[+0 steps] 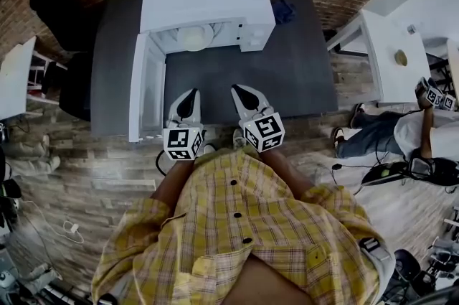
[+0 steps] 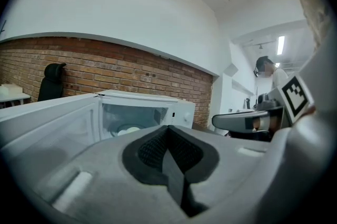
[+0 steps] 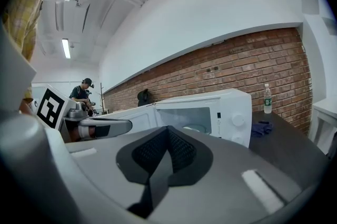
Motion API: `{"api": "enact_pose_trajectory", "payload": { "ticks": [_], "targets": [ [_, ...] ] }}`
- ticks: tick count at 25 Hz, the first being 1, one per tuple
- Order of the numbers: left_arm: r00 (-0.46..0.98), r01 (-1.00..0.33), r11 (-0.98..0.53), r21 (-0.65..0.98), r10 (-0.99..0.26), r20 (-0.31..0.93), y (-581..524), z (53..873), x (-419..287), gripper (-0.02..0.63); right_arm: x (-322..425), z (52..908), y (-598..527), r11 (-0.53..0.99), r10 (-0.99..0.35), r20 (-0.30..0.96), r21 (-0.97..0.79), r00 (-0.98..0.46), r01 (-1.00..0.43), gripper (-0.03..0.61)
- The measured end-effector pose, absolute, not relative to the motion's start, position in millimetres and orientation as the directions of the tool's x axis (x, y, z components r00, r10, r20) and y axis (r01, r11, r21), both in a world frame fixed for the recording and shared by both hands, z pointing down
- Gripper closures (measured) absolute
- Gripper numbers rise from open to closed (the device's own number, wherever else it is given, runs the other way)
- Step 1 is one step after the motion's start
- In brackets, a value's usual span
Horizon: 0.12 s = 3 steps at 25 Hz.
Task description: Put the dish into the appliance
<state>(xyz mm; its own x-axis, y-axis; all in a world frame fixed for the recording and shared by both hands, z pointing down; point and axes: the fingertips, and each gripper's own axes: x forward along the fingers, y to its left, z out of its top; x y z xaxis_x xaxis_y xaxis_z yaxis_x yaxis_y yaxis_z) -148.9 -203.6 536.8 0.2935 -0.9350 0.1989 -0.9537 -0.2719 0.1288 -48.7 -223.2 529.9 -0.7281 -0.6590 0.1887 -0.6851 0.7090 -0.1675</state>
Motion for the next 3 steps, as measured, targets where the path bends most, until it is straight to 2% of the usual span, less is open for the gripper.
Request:
{"api": "enact_pose_trajectory", "payload": {
  "ticks": [3],
  "targets": [
    [0.268,-0.96,-0.243,0.142,-0.942,0.204,-203.0,540.4,-159.2,0.614,-51.1,532.2,-223.2,0.714,-0.655,0.188,-0.167,-0.732,-0.681,0.581]
  ]
}}
